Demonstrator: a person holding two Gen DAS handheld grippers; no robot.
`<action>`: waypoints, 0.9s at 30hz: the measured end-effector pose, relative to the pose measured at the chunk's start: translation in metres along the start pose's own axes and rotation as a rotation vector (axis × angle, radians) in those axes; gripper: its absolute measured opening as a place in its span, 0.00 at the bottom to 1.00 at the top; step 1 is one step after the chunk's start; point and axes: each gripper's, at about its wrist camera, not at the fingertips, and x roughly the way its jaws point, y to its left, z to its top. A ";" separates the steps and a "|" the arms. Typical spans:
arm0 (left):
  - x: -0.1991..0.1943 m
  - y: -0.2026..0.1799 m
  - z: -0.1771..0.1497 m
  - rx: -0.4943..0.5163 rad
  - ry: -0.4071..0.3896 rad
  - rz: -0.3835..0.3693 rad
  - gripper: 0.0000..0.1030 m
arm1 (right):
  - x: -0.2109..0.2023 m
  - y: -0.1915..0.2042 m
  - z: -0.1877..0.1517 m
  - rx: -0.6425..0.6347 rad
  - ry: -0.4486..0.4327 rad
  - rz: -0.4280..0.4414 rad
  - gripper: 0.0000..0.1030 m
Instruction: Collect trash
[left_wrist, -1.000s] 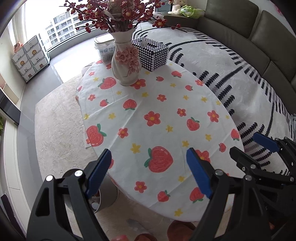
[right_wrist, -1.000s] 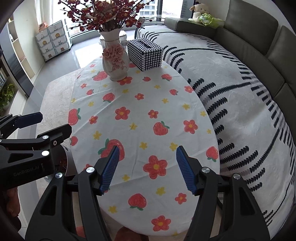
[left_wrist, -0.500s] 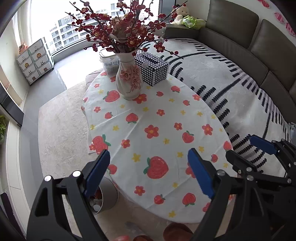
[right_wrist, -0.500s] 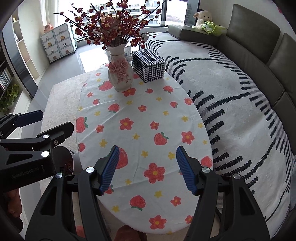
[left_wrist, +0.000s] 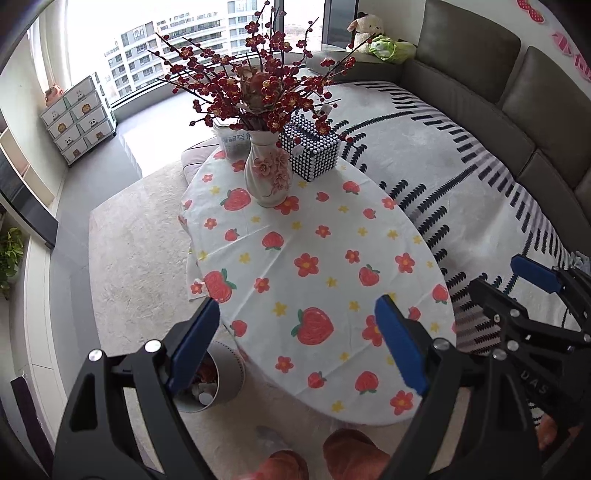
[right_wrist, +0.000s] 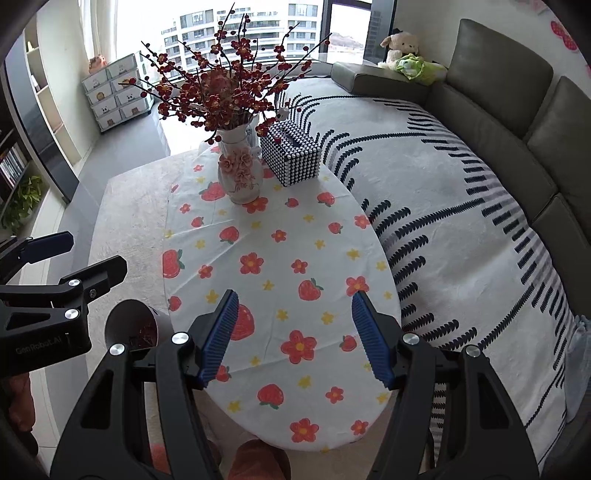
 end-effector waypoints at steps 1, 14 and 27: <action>-0.003 0.001 0.001 -0.007 0.009 -0.004 0.83 | -0.003 -0.002 0.003 0.003 -0.002 0.000 0.60; -0.030 0.000 0.008 -0.028 0.032 0.021 0.83 | -0.030 -0.006 0.022 -0.027 -0.014 0.015 0.60; -0.046 -0.007 0.017 -0.007 0.011 0.025 0.83 | -0.041 -0.003 0.028 -0.055 -0.018 0.014 0.60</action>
